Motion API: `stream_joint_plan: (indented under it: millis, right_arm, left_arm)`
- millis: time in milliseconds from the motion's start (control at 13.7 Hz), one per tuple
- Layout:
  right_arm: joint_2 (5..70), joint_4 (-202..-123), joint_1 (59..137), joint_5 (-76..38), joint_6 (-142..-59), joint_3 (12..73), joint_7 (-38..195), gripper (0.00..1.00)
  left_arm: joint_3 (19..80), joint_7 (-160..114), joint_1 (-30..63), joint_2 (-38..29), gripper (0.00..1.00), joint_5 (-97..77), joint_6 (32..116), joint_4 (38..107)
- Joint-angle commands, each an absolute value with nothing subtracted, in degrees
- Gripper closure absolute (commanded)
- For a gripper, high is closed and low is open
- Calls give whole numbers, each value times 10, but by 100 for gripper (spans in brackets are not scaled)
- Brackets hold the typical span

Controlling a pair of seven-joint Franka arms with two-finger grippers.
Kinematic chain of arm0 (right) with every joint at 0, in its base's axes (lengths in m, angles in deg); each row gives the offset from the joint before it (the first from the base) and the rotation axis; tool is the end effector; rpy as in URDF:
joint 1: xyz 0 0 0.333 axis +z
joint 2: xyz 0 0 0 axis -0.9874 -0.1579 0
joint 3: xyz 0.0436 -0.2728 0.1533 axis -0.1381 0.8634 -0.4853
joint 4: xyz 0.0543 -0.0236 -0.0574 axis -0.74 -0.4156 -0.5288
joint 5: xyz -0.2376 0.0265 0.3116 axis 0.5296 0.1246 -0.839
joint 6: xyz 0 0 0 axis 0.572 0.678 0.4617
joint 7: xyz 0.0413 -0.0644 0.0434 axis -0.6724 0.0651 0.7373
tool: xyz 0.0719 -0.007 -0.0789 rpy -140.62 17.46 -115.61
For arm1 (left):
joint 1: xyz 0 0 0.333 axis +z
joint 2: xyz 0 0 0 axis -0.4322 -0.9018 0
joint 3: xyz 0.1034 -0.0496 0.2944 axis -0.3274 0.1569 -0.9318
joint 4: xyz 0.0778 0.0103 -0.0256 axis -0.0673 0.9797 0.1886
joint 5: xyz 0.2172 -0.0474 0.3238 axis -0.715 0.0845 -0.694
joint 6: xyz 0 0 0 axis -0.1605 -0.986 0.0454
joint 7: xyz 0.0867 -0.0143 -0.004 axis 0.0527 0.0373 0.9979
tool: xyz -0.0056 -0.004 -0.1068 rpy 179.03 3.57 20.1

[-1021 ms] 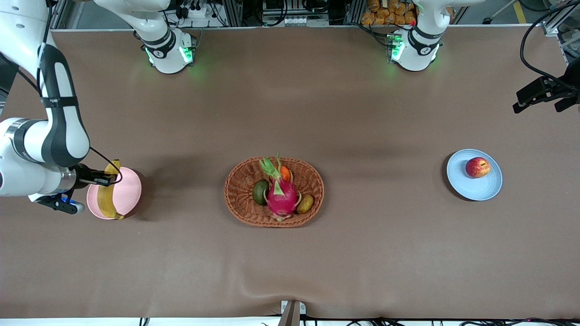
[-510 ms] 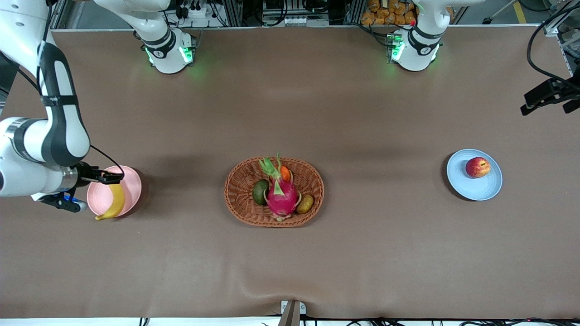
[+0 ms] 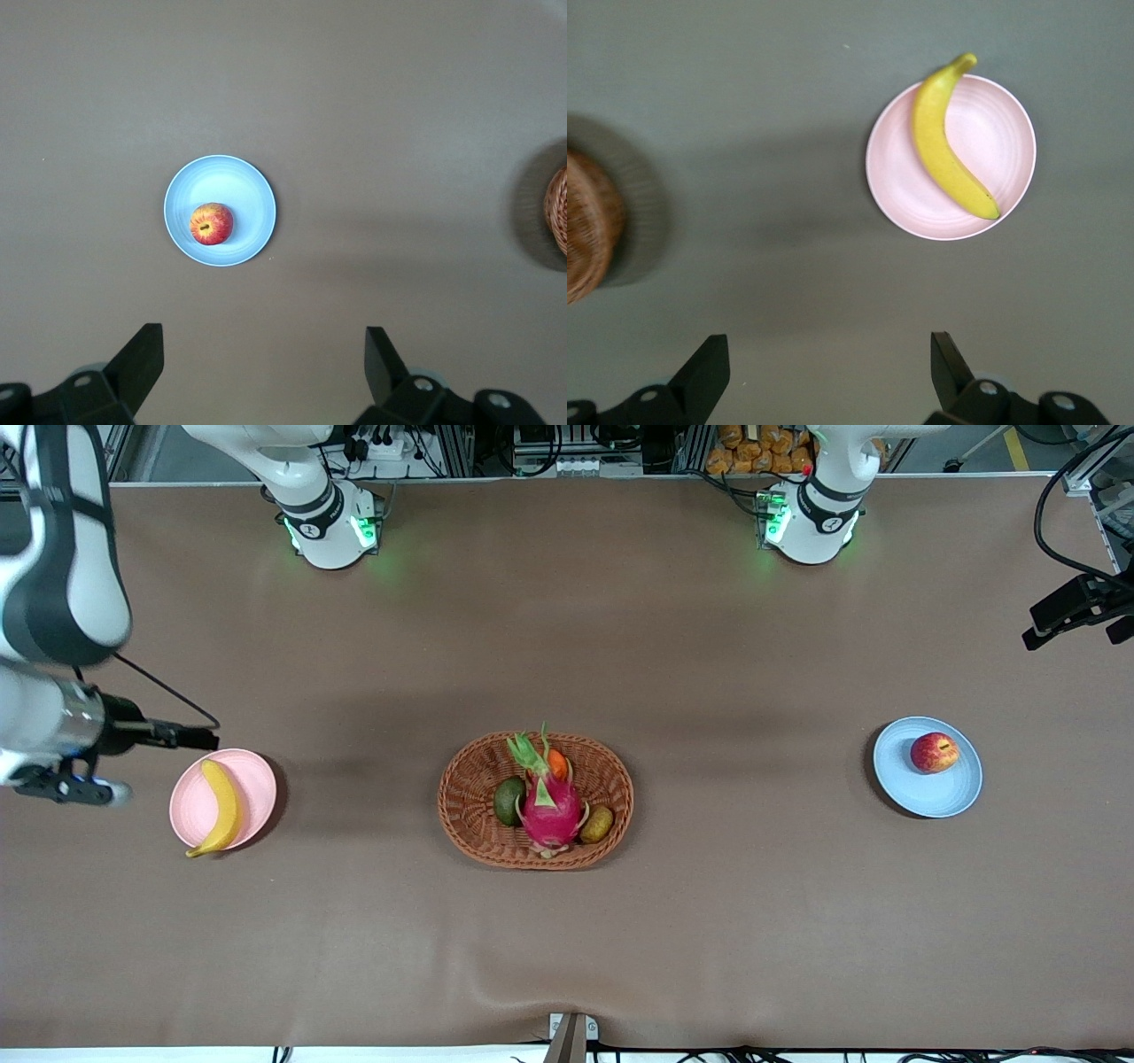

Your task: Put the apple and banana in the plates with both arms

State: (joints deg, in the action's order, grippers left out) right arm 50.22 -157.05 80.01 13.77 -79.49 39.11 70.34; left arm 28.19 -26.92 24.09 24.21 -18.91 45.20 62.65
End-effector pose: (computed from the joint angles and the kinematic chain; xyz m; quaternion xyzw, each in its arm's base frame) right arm 0.6011 -0.0201 0.4953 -0.9942 0.0559 0.0842 0.0362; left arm 0.5361 0.0160 0.6559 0.9992 0.0359 0.0193 0.0006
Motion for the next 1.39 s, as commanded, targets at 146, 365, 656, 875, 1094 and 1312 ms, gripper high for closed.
stream_joint_plan:
  millis: [146, 365, 656, 875, 1094, 1312]
  right_arm:
    - [605, -1586, 816, 129, -751, 392, 718, 0]
    - [619, -1546, 818, 135, -716, 393, 719, 0]
    - [618, -1514, 813, 164, -686, 400, 746, 0]
    - [619, -1514, 812, 172, -686, 401, 747, 0]
    - [619, -1515, 800, 172, -680, 399, 741, 0]
    - [620, -1516, 800, 172, -667, 399, 719, 0]
  left_arm:
    - [291, -244, 241, 237, 0, -190, 446, 617]
    - [291, -252, 245, 235, 0, -192, 446, 617]
    - [291, -252, 243, 232, 0, -188, 443, 613]
    - [291, -252, 241, 232, 0, -187, 436, 614]
    - [292, -252, 240, 231, 0, -188, 434, 613]
    - [293, -251, 238, 231, 0, -189, 415, 614]
